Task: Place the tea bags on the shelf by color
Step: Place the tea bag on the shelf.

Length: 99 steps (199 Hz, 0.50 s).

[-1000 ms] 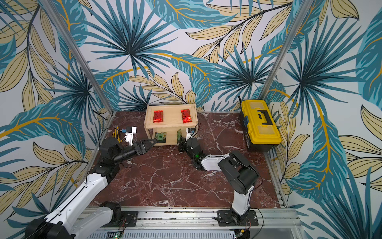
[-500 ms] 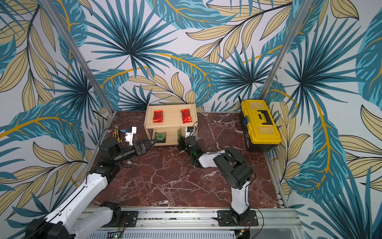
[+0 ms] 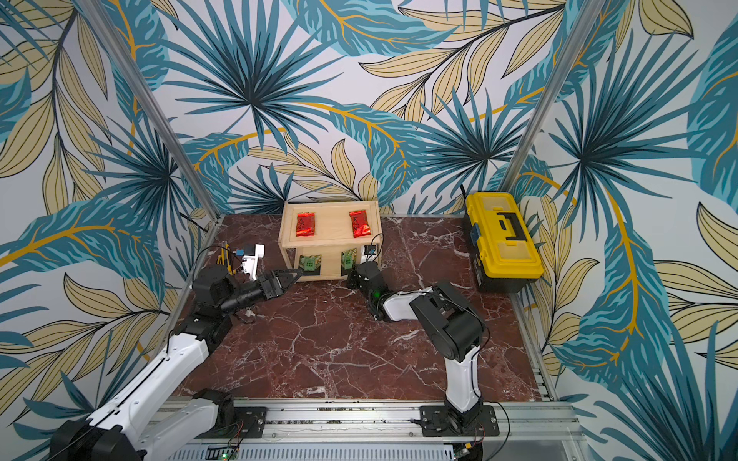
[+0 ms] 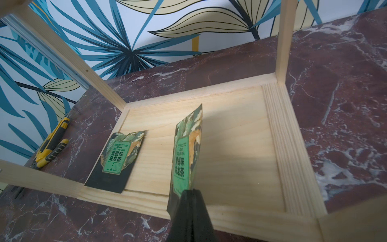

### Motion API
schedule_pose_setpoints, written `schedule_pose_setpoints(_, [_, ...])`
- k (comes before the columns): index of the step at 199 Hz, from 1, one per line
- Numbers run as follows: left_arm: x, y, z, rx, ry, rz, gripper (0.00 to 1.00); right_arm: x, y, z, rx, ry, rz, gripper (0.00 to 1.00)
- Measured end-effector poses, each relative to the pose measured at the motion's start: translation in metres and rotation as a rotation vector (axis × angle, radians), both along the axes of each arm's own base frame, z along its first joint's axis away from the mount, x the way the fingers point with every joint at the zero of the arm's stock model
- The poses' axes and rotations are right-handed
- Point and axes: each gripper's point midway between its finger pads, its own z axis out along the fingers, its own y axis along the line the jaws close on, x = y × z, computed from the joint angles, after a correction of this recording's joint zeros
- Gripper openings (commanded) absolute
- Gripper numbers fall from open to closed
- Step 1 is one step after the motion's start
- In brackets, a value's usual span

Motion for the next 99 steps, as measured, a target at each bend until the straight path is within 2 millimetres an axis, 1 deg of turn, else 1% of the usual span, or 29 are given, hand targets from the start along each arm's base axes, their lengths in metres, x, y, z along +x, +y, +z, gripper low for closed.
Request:
schedule_pose_setpoints(7, [0.0, 0.0, 0.0, 0.0, 0.0, 0.0, 1.0, 0.001, -0.001, 0.0, -0.004, 0.001, -0.007, 0.14])
schedule_pose_setpoints(35, [0.0, 0.0, 0.0, 0.0, 0.0, 0.0, 1.0, 0.004, -0.004, 0.001, -0.021, -0.003, -0.03, 0.14])
schedule_pose_setpoints(58, [0.0, 0.0, 0.0, 0.0, 0.0, 0.0, 1.0, 0.007, -0.006, -0.004, -0.044, 0.004, -0.042, 0.14])
schedule_pose_setpoints(99, [0.0, 0.0, 0.0, 0.0, 0.0, 0.0, 1.0, 0.008, -0.011, -0.006, -0.064, 0.003, -0.066, 0.21])
